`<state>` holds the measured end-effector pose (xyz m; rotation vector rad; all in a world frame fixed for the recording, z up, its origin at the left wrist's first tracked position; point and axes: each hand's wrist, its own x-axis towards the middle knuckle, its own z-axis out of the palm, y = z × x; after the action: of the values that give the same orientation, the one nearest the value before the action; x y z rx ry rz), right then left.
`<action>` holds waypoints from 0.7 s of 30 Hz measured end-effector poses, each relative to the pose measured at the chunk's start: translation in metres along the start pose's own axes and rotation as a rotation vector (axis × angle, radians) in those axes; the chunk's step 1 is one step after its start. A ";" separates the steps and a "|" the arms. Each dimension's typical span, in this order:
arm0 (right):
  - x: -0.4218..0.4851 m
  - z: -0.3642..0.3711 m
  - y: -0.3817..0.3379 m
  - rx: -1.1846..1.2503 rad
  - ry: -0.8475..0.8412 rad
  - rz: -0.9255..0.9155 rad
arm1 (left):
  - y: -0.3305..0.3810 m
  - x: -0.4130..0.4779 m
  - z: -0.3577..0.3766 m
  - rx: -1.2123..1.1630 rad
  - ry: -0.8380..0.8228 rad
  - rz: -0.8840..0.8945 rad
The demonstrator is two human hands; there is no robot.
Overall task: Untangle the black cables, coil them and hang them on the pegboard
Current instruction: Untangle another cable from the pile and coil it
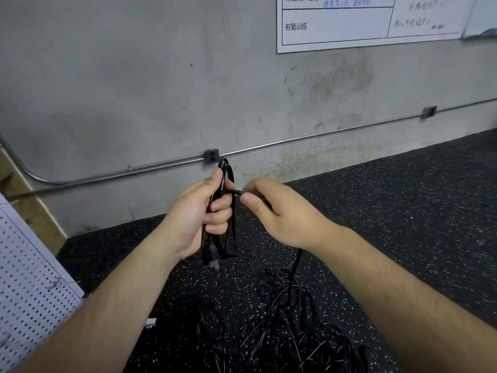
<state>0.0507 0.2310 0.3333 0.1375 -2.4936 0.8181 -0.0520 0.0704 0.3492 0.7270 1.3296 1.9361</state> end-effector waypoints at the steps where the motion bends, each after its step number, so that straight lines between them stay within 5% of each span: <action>1: 0.001 0.001 0.001 -0.015 0.044 -0.028 | 0.000 -0.001 0.000 0.065 -0.013 -0.006; 6: 0.009 0.007 -0.005 0.214 0.242 0.088 | -0.003 -0.005 0.003 0.204 -0.023 0.008; 12: -0.012 0.006 0.039 0.255 0.060 0.287 | 0.026 -0.010 -0.012 -0.111 0.010 0.094; 21: 0.000 0.030 0.023 0.236 0.156 0.364 | 0.015 -0.010 -0.009 -0.088 -0.077 0.046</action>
<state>0.0316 0.2324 0.3004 -0.2979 -2.2988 1.2205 -0.0559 0.0533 0.3597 0.7870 1.1835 1.9699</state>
